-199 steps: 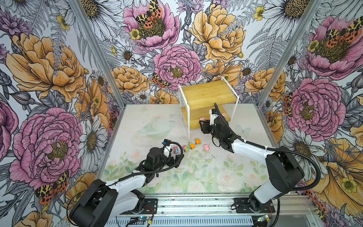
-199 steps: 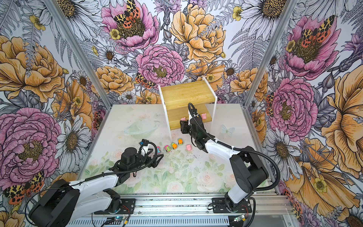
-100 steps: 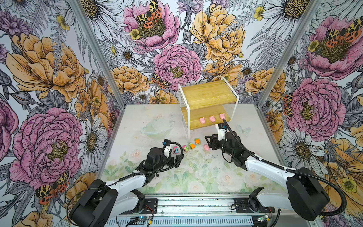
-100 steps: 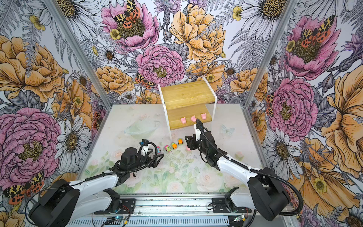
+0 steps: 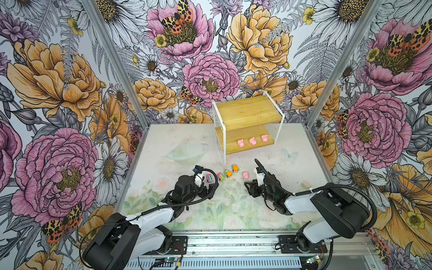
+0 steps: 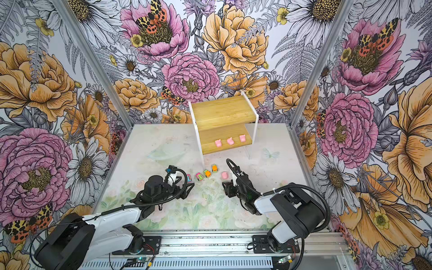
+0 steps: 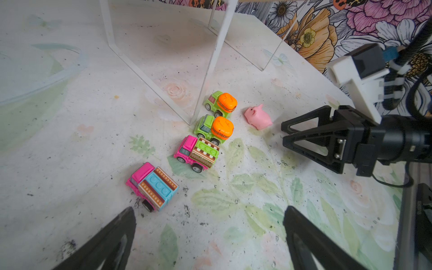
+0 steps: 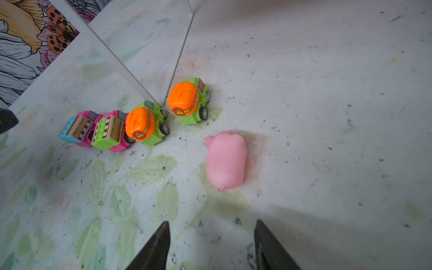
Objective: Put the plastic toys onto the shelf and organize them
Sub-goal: 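Withdraw the right gripper and close it on the last pink pig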
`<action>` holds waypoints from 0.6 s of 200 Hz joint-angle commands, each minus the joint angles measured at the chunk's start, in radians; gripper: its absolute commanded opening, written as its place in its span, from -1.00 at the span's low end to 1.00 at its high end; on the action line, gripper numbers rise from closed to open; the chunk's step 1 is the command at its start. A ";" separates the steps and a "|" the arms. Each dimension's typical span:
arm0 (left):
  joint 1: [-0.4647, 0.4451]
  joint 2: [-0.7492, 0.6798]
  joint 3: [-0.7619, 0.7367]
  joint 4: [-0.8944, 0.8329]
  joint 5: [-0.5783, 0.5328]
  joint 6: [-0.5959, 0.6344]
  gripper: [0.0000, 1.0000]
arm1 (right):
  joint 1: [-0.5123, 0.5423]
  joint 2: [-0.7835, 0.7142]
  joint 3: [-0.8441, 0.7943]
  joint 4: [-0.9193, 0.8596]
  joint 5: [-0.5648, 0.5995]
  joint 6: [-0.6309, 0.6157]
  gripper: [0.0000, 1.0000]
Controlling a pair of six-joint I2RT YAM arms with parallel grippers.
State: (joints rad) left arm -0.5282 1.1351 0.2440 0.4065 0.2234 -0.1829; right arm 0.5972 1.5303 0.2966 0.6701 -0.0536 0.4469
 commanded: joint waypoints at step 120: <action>-0.013 0.010 0.026 -0.007 -0.015 0.011 0.98 | -0.006 0.174 0.105 0.128 0.065 -0.086 0.05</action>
State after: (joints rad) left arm -0.5339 1.1408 0.2443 0.3969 0.2176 -0.1829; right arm 0.5972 1.6650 0.3767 0.7406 -0.0032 0.3721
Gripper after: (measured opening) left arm 0.987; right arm 0.530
